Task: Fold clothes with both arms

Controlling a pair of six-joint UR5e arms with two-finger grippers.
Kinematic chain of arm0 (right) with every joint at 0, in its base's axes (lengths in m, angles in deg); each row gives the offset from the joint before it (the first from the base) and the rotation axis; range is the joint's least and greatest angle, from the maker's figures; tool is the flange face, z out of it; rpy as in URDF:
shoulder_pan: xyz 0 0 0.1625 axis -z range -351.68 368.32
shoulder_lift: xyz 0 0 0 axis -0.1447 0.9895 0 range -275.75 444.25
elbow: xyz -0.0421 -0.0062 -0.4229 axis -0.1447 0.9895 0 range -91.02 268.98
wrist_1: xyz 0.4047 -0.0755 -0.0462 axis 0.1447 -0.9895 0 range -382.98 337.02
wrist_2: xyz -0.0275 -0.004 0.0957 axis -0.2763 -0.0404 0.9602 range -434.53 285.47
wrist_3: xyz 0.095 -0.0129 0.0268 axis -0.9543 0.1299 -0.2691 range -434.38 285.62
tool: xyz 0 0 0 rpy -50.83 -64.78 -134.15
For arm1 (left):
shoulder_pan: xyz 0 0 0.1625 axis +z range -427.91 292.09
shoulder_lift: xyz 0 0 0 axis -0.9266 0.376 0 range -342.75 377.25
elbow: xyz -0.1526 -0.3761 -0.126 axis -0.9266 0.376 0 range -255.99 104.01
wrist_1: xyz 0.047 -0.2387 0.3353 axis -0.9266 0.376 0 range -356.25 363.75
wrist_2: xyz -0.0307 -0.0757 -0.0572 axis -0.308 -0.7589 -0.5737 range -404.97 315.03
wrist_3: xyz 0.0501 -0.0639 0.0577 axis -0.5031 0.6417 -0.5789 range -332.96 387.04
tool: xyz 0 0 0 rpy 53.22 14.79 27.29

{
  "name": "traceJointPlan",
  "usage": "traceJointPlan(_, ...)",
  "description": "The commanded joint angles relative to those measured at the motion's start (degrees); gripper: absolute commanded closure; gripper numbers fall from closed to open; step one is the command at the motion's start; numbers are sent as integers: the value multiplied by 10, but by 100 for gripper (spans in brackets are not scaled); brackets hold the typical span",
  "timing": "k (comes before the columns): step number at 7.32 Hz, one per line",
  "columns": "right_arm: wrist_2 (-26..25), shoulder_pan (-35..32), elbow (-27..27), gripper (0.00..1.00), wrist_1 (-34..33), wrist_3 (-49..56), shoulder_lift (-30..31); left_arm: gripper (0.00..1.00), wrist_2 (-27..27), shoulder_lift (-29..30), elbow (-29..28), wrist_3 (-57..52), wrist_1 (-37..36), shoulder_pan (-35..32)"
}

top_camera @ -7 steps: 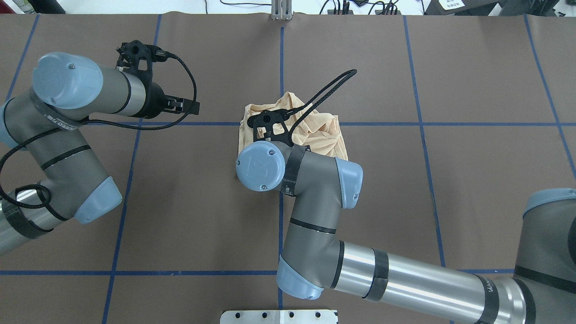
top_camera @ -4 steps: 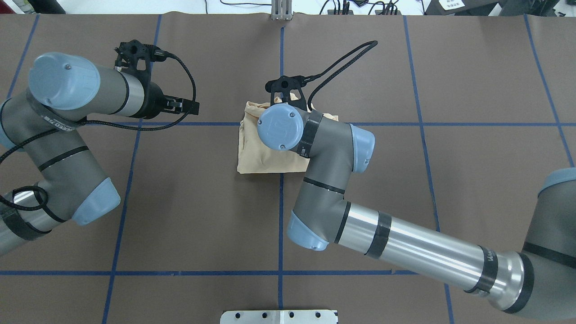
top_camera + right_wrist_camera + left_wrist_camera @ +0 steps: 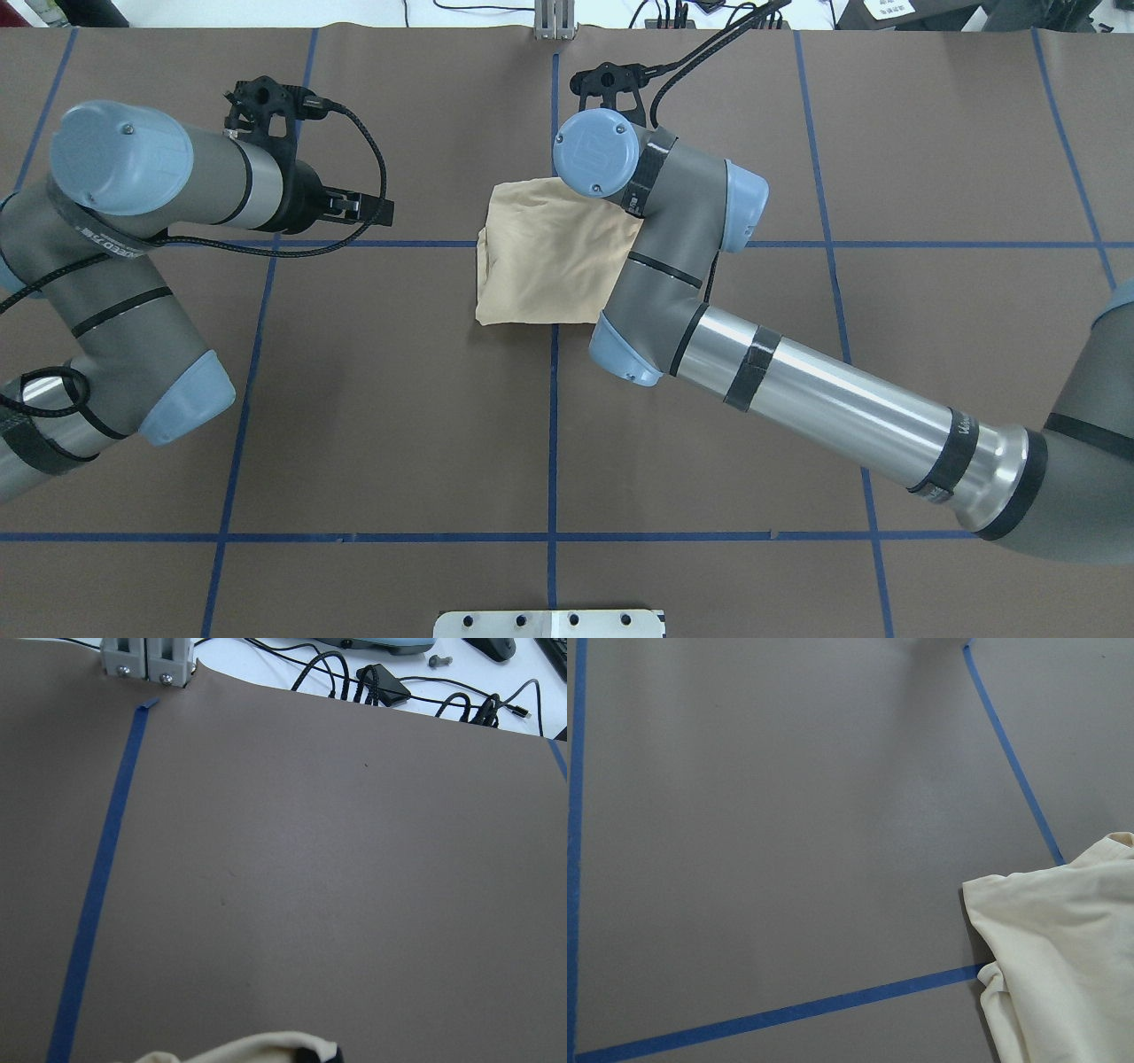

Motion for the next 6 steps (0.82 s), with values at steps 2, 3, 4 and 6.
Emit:
traceJointPlan(2, 69, -24, 8, 0, 12, -15, -27, 0, -8, -8, 15, -2, -4, 0)
traceJointPlan(3, 135, -48, 7, 0, 5, -17, -33, 0, -8, -9, 16, -5, -5, 0)
traceJointPlan(4, 213, -78, -5, 0, -35, -9, -33, 0, -18, -14, 19, -13, -15, -1)
traceJointPlan(6, 254, -109, -131, 0, -131, 40, 26, 0, -35, -64, 106, -95, -105, -21)
